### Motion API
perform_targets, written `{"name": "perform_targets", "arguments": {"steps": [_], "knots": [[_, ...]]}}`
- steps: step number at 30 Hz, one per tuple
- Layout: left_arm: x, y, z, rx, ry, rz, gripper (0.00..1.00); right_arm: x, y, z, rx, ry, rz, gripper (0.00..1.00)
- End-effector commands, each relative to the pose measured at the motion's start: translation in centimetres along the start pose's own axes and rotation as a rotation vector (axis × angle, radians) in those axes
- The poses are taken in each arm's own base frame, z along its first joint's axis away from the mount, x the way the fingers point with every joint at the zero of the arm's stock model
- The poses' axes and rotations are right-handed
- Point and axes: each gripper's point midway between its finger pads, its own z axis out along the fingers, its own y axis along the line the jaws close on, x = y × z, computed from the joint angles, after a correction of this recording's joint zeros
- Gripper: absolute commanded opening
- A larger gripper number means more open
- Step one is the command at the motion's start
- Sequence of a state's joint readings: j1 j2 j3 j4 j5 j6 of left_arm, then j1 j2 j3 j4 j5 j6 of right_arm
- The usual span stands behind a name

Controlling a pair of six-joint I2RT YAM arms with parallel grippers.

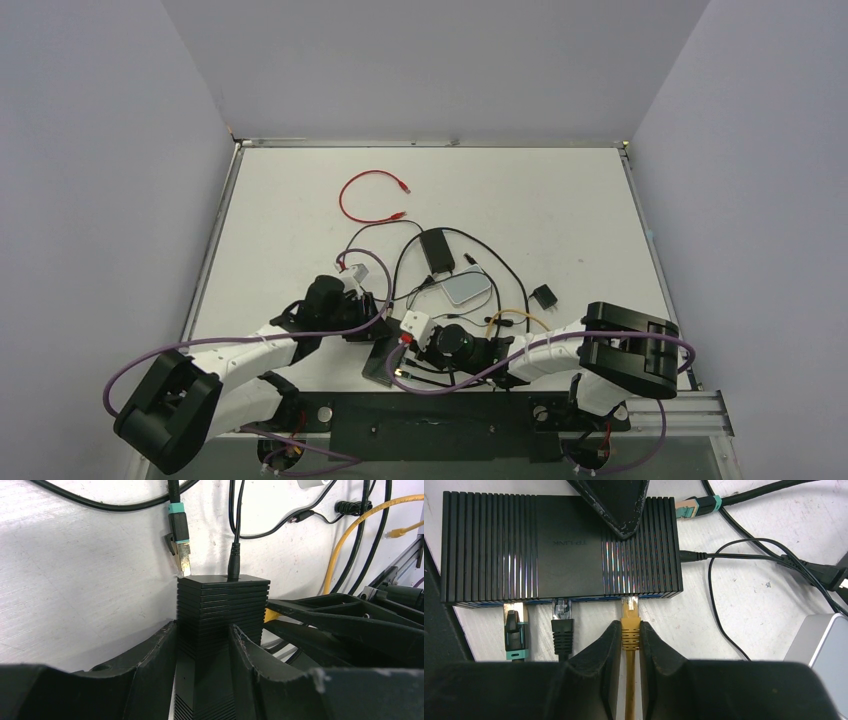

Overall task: Insert the plug into the switch port
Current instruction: Pick up the switch port at the center of the board.

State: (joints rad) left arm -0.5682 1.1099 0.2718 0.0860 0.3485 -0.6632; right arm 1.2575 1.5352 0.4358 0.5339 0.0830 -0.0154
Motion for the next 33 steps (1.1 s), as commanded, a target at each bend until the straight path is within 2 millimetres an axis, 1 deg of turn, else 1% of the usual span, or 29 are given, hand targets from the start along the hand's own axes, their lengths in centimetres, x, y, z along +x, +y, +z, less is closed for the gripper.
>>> {"name": "perform_targets", "arguments": {"steps": [1, 8, 13, 20, 26, 30, 33], "knots": [[1.4, -2.6, -0.5, 0.137, 0.067, 0.01, 0.35, -7.0, -0.5, 0.4, 0.032, -0.232, 0.04, 0.0], [2.1, -2.4, -0.8, 0.142, 0.066, 0.002, 0.32, -9.1, -0.5, 0.7, 0.026, -0.259, 0.039, 0.0], [2.2, -2.6, -0.9, 0.153, 0.061, 0.0, 0.31, -10.5, -0.6, 0.9, 0.029, -0.292, 0.04, 0.0], [2.6, -3.0, -0.7, 0.172, 0.07, 0.001, 0.29, -12.3, -0.3, 1.5, 0.006, -0.321, 0.03, 0.0], [2.6, -3.6, -0.9, 0.19, 0.071, 0.009, 0.28, -12.8, -0.2, 1.8, -0.001, -0.334, 0.03, 0.0], [2.1, -3.8, -1.4, 0.183, 0.051, 0.015, 0.28, -12.7, -0.4, 0.9, 0.001, -0.333, 0.032, 0.0], [1.3, -4.5, -2.1, 0.182, 0.022, 0.02, 0.32, -12.1, -0.5, 0.2, -0.001, -0.316, 0.038, 0.0]]}}
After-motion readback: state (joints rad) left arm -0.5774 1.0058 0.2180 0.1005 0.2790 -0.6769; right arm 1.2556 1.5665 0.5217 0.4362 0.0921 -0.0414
